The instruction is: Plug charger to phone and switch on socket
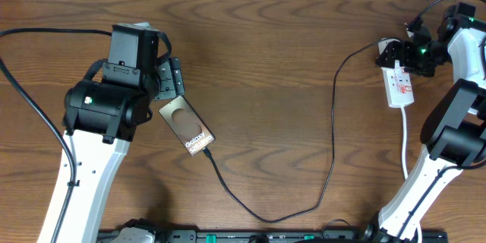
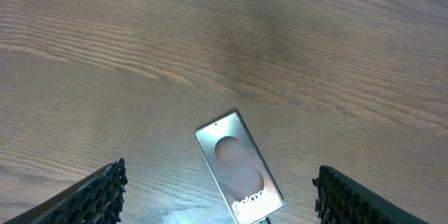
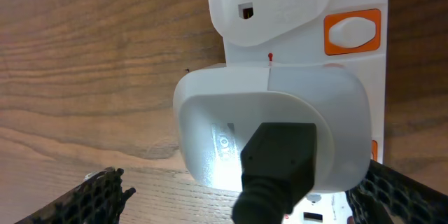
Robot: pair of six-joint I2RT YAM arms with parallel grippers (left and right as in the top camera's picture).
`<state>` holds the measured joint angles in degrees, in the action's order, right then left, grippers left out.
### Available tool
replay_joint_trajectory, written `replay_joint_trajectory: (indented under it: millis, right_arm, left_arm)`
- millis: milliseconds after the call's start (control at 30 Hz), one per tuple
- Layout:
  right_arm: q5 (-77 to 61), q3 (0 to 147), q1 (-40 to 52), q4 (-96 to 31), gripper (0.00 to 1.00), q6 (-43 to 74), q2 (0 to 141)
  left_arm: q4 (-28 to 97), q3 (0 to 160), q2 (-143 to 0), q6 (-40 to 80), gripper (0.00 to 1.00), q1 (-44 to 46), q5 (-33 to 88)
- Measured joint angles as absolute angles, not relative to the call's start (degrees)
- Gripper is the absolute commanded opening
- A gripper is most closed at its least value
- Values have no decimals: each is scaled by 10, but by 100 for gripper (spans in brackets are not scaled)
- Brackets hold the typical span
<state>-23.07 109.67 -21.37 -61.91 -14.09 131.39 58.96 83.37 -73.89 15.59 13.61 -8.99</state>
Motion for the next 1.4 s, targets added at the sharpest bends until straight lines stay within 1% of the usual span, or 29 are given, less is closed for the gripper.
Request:
replay_joint_trajectory:
  millis: [167, 600, 1133, 1400]
  right_arm:
    - [-232, 1095, -214, -614, 95, -138, 1314]
    - [-235, 1067, -214, -581, 89, -134, 1303]
    - [-223, 1062, -209, -575, 89, -127, 1301]
    - [-227, 1017, -208, -524, 88, -116, 1281]
  left_arm:
    - [590, 834, -739, 156, 85, 136, -90]
    - [590, 834, -739, 156, 85, 136, -90]
    - [590, 834, -739, 156, 85, 136, -90]
    - [590, 834, -739, 156, 85, 136, -90]
